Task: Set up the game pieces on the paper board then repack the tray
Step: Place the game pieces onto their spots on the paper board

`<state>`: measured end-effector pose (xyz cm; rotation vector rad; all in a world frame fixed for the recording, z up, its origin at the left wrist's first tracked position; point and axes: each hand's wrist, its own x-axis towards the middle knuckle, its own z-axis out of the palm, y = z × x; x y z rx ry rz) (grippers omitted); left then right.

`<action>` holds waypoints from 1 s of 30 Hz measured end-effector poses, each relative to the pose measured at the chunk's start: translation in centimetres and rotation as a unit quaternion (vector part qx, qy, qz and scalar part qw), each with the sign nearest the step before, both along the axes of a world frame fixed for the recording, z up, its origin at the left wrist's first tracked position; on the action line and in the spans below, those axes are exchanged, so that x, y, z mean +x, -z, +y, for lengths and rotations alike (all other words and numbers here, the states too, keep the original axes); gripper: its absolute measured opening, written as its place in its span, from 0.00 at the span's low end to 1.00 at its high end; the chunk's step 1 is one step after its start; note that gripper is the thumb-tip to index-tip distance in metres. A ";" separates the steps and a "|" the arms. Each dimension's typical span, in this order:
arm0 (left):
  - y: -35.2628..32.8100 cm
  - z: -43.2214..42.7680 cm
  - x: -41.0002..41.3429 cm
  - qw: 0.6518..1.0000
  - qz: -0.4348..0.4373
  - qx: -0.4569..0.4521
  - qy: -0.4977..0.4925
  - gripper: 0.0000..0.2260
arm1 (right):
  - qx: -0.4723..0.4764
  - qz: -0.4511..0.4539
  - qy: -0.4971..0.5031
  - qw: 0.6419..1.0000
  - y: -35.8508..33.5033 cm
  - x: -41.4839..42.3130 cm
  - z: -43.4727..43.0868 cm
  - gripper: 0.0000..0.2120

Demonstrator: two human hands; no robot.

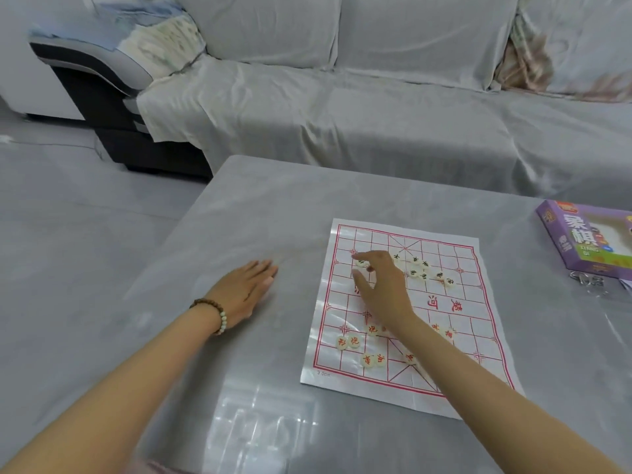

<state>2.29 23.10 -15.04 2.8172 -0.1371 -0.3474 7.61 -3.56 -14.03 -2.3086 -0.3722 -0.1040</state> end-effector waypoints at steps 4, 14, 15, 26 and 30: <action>0.5 2.3 -3.2 0.999 -0.006 -0.026 -0.025 0.35 | -0.023 0.016 -0.113 0.993 0.6 -3.0 4.4 0.14; 1.0 5.0 -8.3 0.989 -0.102 -0.088 -0.054 0.31 | -0.141 0.007 -0.276 0.951 1.9 -5.6 12.6 0.24; 1.0 5.3 -8.6 0.987 -0.111 -0.101 -0.062 0.26 | -0.143 -0.002 -0.274 0.951 2.1 -5.6 12.7 0.23; 0.2 5.0 -9.4 0.963 -0.114 -0.200 -0.138 0.07 | -0.098 -0.012 -0.250 0.963 2.3 -7.1 12.2 0.11; -0.1 4.1 -8.7 0.965 -0.100 -0.207 -0.128 0.07 | -0.074 0.012 -0.255 0.964 1.9 -7.0 11.3 0.10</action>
